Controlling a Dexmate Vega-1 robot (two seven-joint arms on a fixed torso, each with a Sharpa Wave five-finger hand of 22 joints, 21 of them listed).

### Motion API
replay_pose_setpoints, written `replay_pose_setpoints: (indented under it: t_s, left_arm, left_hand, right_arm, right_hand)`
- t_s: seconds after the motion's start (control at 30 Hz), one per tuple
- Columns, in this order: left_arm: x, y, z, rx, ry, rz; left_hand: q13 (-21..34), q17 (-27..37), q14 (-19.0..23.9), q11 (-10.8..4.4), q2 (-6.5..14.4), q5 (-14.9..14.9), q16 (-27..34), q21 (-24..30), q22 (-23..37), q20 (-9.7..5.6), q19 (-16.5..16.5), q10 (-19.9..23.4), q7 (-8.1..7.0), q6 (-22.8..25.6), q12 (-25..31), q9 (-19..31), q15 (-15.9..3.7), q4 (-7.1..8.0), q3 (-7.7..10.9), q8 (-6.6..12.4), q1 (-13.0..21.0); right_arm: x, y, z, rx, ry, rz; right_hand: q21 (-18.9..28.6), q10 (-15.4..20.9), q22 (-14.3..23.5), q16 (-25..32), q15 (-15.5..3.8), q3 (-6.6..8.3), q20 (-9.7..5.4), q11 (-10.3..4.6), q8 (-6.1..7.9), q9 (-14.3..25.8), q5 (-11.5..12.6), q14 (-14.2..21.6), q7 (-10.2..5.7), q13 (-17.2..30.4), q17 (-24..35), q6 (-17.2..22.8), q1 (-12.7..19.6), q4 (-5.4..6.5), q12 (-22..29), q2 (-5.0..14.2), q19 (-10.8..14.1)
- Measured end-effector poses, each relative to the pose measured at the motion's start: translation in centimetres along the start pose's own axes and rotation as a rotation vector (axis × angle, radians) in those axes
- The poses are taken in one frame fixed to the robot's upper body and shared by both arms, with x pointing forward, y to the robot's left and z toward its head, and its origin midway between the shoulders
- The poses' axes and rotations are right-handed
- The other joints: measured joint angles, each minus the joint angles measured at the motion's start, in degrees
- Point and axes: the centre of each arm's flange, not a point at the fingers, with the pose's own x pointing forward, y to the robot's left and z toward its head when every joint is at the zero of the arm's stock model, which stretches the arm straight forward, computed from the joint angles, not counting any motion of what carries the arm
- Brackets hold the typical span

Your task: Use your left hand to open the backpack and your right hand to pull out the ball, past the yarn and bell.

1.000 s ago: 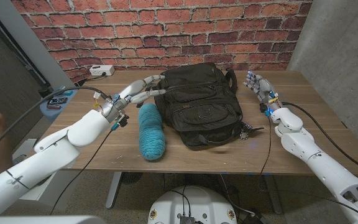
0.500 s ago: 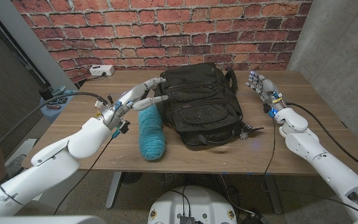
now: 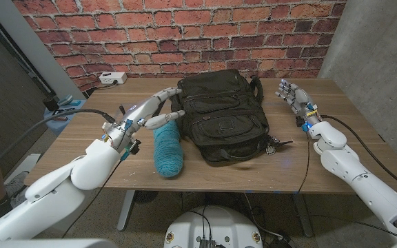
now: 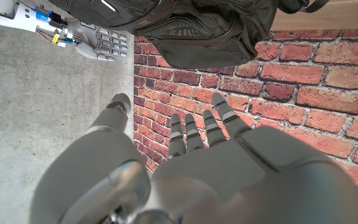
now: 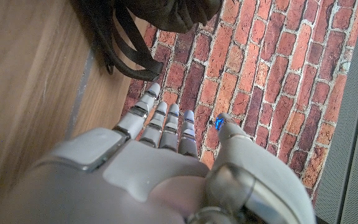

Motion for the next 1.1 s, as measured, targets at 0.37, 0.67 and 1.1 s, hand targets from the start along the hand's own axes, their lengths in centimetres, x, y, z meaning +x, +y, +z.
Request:
replay_pose_setpoints:
  t_s: [0.37,0.67,1.1]
  left_arm:
    - [-0.6,0.1,0.7,0.136,-0.026,0.022]
    - [-0.4,0.2,1.3,0.273,-0.049,0.022]
    - [-0.4,-0.6,2.7,0.483,-0.095,0.017]
  left_hand:
    - [-0.01,0.00,0.00,0.10,-0.11,0.00,0.00,-0.66,0.00,-0.20,0.20,0.09,0.43,-0.88,0.00,0.14,0.00,-0.24,-0.25,-0.26,1.05]
    - [-0.01,0.00,-0.01,0.10,-0.29,0.00,0.00,-0.98,0.00,-0.20,0.20,0.09,0.07,-1.38,-0.25,0.14,0.00,0.02,-0.51,-0.64,1.23]
    - [0.27,0.00,-0.04,0.11,-0.99,0.00,0.00,-1.59,0.00,-0.32,0.08,0.08,0.34,-2.82,-0.23,0.13,-0.03,0.40,-1.36,-0.93,1.13]
  right_arm:
    - [-0.7,-0.6,0.4,0.011,-0.023,-0.022]
    - [-0.8,-1.0,0.0,0.025,-0.034,-0.039]
    - [-0.8,-1.5,-0.2,0.045,-0.055,-0.051]
  right_hand:
    - [0.00,0.00,0.00,0.00,0.41,-0.01,0.00,0.61,0.00,0.00,0.00,0.01,-0.01,0.00,0.00,-0.62,0.00,-0.01,-0.07,0.00,0.00]
    - [0.00,-0.31,0.00,0.00,0.72,-0.32,0.00,0.92,0.00,0.01,0.00,-0.30,0.30,0.00,0.01,-0.92,0.00,-0.32,-0.23,0.00,0.00]
    - [0.00,-0.72,0.00,0.00,1.03,-0.32,0.00,1.33,0.00,0.01,0.00,-0.61,0.71,0.00,-0.28,-1.34,0.30,-0.32,-0.23,-0.30,0.00]
